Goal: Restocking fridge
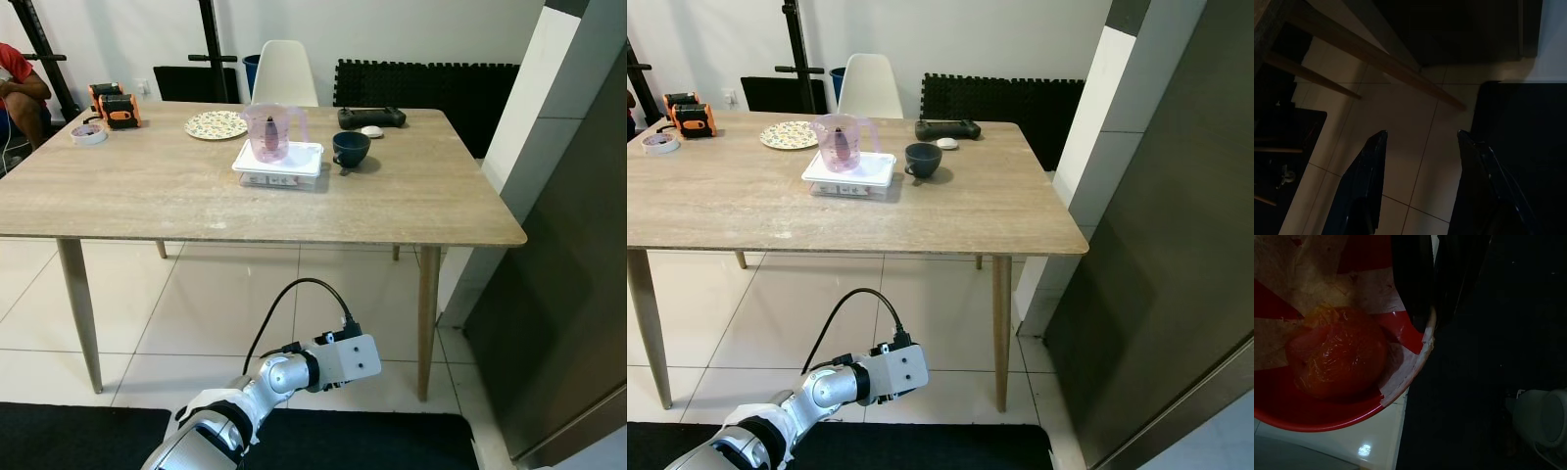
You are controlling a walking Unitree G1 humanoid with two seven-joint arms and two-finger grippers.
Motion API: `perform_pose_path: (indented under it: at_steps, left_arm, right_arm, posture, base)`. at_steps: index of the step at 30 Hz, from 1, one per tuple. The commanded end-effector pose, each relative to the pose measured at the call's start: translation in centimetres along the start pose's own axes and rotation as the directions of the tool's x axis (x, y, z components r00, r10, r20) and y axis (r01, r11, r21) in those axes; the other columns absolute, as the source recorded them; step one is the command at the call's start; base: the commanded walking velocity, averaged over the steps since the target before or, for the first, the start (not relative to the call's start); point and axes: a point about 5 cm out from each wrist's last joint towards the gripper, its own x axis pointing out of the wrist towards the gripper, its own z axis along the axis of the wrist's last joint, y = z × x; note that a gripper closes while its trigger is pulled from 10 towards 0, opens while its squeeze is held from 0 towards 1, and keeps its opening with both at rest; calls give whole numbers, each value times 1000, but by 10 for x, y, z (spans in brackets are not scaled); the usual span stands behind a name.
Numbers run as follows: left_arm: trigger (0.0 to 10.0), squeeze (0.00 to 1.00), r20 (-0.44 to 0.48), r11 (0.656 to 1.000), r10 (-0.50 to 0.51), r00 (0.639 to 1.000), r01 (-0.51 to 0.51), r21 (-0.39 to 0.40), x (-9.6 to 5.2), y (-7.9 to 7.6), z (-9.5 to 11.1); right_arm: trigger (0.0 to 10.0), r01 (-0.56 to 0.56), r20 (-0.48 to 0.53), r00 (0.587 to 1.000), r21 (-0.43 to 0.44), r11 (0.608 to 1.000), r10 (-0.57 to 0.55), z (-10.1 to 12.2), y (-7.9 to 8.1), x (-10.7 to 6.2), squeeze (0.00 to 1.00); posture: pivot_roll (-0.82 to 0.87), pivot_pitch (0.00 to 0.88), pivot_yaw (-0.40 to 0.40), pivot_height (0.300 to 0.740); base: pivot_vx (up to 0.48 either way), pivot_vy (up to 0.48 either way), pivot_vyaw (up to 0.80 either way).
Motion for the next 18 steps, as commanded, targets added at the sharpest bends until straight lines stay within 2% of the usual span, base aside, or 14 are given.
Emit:
perform_pose_path:
  at_steps: [1, 10, 18]
  left_arm:
    - [10000, 0, 16, 1000, 6, 1000, -6, -10, 3, 2, 4]
    - [10000, 0, 15, 1000, 2, 1000, -2, -13, 0, 1, 1]
    - [10000, 0, 17, 1000, -3, 1000, 3, -11, 0, 1, 2]
  right_arm:
    - [10000, 14, 13, 1000, 1, 1000, -14, 4, -4, 0, 0]
    - [10000, 4, 13, 1000, 14, 1000, -4, 2, 3, 1, 0]
    - [10000, 6, -5, 1000, 18, 1000, -6, -6, 2, 0, 0]
  posture:
    - [-89, 2, -41, 740]
    - [-94, 0, -10, 740]
    - [-93, 0, -22, 740]
  base:
    - [0, 0, 0]
    - [0, 0, 0]
    - [0, 0, 0]
